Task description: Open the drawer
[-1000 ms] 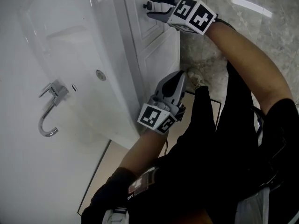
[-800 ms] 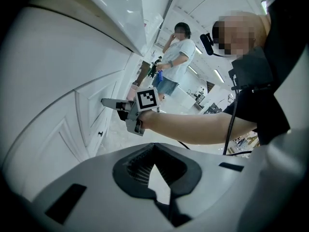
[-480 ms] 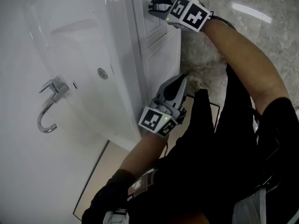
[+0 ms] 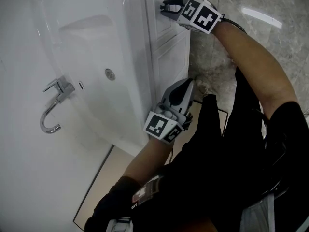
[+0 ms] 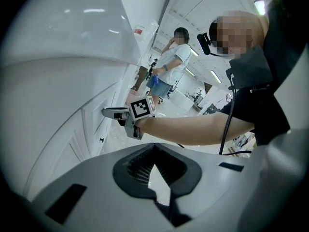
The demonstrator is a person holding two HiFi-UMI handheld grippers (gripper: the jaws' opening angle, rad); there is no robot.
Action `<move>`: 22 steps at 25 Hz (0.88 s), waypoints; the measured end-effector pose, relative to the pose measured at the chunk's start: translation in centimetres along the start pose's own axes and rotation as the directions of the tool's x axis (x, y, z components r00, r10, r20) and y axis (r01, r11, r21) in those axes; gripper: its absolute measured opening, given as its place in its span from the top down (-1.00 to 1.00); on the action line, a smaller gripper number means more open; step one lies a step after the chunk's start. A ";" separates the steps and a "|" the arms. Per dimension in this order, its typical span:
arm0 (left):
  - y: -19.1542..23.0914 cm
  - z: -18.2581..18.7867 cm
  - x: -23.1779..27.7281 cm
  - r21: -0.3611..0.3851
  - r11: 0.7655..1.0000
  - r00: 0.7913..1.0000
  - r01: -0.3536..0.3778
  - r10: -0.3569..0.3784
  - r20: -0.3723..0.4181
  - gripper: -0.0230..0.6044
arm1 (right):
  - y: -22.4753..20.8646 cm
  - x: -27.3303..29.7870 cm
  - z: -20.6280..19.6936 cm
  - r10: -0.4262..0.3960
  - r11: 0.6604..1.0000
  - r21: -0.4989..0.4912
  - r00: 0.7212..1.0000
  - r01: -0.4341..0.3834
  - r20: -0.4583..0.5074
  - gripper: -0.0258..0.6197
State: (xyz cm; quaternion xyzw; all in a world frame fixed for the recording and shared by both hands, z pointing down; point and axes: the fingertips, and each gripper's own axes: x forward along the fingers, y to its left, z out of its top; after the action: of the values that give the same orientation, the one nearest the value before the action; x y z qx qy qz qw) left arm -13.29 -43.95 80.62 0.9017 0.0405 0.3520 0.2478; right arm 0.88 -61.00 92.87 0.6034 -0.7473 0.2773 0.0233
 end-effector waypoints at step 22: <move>-2.1 1.9 0.4 0.024 0.999 0.999 0.039 -0.040 0.033 0.97 | -0.4 -6.0 -2.3 -0.030 1.000 0.002 0.998 0.030 -0.061 0.53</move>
State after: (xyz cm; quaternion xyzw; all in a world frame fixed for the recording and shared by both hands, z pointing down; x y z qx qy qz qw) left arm -11.53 -42.84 78.73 0.9093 0.0581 0.3314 0.2449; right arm 2.16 -54.72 92.79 0.6059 -0.7366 0.2963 0.0492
